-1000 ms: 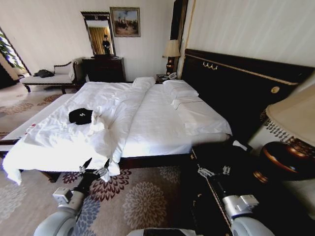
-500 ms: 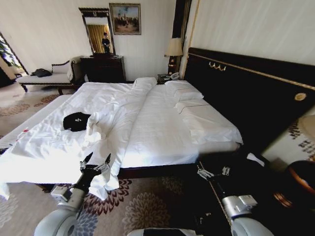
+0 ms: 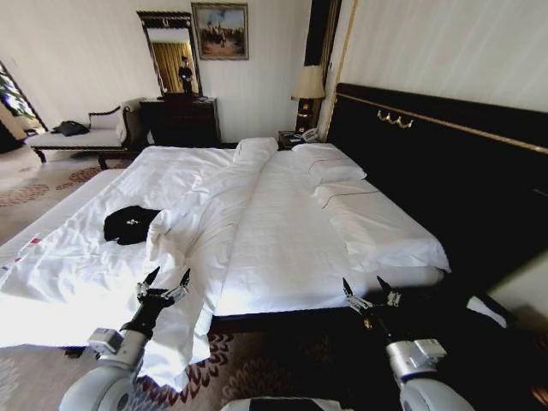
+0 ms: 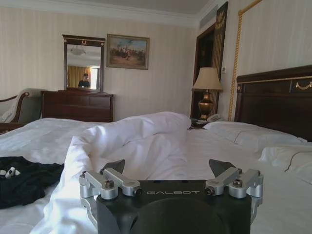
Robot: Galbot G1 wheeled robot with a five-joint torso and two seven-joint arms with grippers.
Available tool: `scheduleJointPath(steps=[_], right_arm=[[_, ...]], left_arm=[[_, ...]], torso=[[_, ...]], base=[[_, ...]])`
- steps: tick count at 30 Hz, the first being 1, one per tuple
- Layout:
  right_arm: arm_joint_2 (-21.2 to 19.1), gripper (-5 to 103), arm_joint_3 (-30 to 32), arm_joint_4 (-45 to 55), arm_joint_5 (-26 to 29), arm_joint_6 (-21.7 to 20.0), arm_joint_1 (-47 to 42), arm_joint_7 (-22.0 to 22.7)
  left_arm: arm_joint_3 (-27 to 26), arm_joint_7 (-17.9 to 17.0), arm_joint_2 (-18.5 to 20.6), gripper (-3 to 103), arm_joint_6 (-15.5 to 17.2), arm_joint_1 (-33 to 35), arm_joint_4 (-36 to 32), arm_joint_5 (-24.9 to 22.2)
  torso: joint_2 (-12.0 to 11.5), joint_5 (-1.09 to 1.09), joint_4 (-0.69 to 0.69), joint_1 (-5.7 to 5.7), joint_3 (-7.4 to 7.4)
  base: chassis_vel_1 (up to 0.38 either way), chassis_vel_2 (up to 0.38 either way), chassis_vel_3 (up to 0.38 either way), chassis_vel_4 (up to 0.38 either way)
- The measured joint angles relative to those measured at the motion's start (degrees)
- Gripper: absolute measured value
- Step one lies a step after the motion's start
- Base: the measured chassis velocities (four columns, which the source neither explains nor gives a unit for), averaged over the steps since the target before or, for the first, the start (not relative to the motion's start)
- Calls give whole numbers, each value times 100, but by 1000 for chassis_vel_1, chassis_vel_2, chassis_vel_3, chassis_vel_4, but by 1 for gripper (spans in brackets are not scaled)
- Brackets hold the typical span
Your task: Fold the clothes on the bed.
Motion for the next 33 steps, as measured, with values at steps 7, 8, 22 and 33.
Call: scheduleJointPath(steps=[7, 8, 22, 33], right_arm=[[16, 100, -36, -33, -49, -1, 16, 10], [16, 100, -44, -45, -63, -1, 22, 13], [18, 100, -88, -88, -176, -43, 36, 93], [61, 100, -178, -107, -243, -79, 34, 113]], left_arm=[[-39, -11, -48, 99, -124, 36, -35, -37], [-63, -25, -58, 99, -141, 33, -38, -70], [-111, -101, -78, 99, -151, -6, 187, -207], [-123, -119, -98, 99, -187, -1, 41, -164]], torso=[[0, -1, 0, 0, 0], [0, -1, 0, 0, 0], [0, 1, -1, -1, -1], [1, -1, -1, -2, -1]], base=[[-88, 283, 76, -298], [-29, 301, 36, -296], [93, 273, -99, -272], [314, 380, -319, -382]])
